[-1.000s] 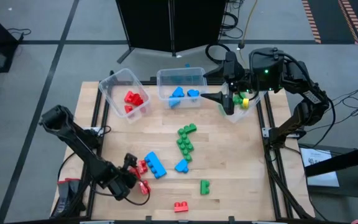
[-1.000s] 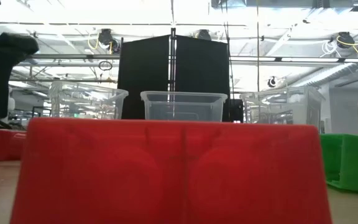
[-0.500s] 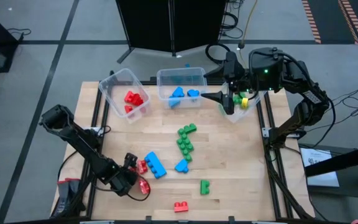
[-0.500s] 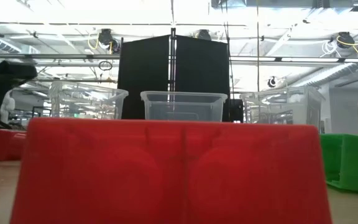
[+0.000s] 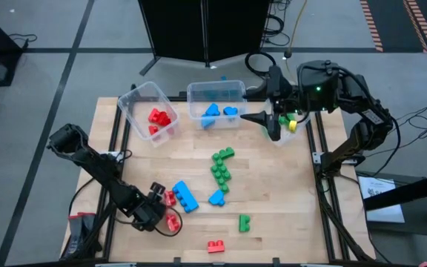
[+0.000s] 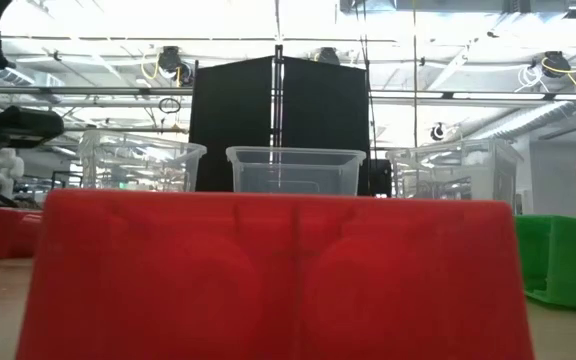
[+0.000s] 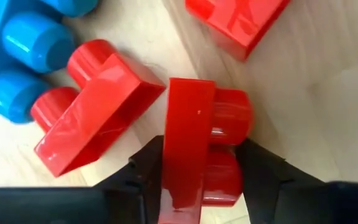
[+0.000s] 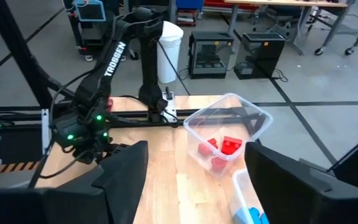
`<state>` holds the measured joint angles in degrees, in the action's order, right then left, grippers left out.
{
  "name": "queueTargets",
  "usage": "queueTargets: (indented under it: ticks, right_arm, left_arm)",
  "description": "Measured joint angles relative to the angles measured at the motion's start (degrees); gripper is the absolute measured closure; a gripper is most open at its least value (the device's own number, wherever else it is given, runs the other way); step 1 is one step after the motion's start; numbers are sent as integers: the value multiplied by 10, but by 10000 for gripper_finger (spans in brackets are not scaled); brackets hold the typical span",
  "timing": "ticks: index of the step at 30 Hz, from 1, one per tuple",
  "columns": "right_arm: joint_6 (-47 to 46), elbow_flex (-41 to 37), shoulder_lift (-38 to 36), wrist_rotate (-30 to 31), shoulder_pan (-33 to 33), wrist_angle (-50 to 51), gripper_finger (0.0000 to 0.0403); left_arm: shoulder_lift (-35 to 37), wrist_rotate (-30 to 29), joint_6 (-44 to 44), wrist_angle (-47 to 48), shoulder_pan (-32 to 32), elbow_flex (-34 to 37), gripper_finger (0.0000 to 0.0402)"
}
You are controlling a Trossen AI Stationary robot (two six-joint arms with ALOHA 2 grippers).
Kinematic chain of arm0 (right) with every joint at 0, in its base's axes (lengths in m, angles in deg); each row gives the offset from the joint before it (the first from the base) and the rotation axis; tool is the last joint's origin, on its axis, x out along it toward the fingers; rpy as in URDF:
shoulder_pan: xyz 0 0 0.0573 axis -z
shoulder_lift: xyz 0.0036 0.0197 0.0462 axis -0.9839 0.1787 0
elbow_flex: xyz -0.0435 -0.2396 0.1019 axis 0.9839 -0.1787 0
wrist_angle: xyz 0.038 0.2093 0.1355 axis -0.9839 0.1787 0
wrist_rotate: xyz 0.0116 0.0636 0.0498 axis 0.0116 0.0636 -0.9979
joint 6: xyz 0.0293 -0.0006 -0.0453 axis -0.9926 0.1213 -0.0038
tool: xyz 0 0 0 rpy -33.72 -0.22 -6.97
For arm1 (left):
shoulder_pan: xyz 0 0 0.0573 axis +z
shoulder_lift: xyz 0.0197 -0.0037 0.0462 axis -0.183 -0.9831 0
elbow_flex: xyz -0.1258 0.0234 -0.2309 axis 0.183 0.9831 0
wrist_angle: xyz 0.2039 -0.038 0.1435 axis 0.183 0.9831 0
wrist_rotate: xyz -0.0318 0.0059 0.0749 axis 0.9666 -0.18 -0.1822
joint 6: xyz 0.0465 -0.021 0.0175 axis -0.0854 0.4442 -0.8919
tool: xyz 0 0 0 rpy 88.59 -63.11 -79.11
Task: Sort blocks
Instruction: Put the red game piece into the left transparent bin
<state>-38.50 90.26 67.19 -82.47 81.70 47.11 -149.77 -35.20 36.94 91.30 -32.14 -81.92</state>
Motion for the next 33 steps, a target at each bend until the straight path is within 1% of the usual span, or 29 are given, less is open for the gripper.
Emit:
queueTargets:
  ticks: [3, 5, 7, 9, 11, 19, 21, 24, 27, 29, 31, 33]
  right_arm:
    - [0, 0, 0, 0, -7, 0, 152]
    - [0, 0, 0, 0, -12, 0, 157]
    - [0, 0, -2, 0, -18, 0, 160]
    - [1, 0, -4, 0, -23, -2, 161]
    - [1, 0, -8, 0, -27, -2, 161]
    - [2, 0, -18, -5, -29, 5, 161]
    - [4, 0, -18, -30, -29, 6, 161]
    - [7, 0, -18, -47, -29, 5, 161]
    - [15, 0, -15, -46, -29, -1, 161]
    - [28, 0, -12, -45, -29, -16, 161]
    - [36, 0, -4, -46, -29, -41, 161]
    - [42, 0, 5, -50, -29, -78, 161]
  left_arm:
    - [0, 0, 28, 2, 3, -2, 257]
    - [0, -12, 46, 13, 3, -10, 259]
    - [1, -38, 65, 29, 4, -21, 260]
    - [8, -81, 81, 47, 8, -34, 261]
    - [21, -110, 95, 52, 12, -52, 261]
    - [100, -160, 122, 120, 37, -110, 262]
    - [124, -195, 134, 135, 41, -129, 262]
    - [163, -283, 134, 128, 47, -161, 262]
    - [195, -365, 109, 109, 54, -195, 262]
    - [217, -417, 67, 75, 56, -213, 262]
    - [234, -465, 8, 12, 56, -225, 262]
    - [248, -490, -69, -68, 55, -226, 262]
